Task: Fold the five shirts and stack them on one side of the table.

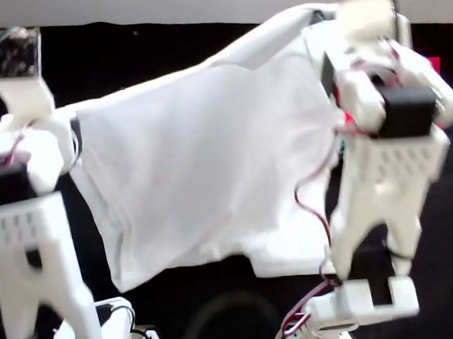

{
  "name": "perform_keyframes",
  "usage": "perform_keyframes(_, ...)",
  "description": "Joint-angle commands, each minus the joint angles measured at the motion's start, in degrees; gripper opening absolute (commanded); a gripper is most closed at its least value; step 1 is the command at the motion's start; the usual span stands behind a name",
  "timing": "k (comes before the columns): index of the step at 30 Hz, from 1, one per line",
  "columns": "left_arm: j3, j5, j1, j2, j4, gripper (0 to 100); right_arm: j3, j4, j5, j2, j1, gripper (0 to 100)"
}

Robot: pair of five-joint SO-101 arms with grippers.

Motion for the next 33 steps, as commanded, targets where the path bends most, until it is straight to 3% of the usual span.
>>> perform_keyframes(1, -10.68, -0.62, 1.63, 11.74, -1.41, 1, -0.92, -4.88, 0.62, 5.85, 0.57, 0.6)
perform_keyframes(7, -31.87, -0.62, 2.24, 32.4, -0.62, 1, -0.92, -7.6, 0.62, 10.42, 0.66, 0.6)
perform_keyframes(13, -48.84, -0.62, 2.24, 49.54, 6.68, 1, -0.48, -7.08, 0.18, 14.02, 0.66, 0.6)
perform_keyframes(16, -55.87, -0.44, 2.24, 55.78, 10.81, 1, -0.4, -6.99, -4.22, 14.55, 0.48, 0.6)
perform_keyframes(27, -65.8, -0.35, 2.15, 72.75, 12.04, 1, -0.57, -1.8, -13.54, 28.7, -0.84, 0.6)
perform_keyframes(33, -68.88, -0.35, 1.8, 79.6, 11.87, 1, -0.48, -1.8, -14.68, 34.68, -1.63, 0.6)
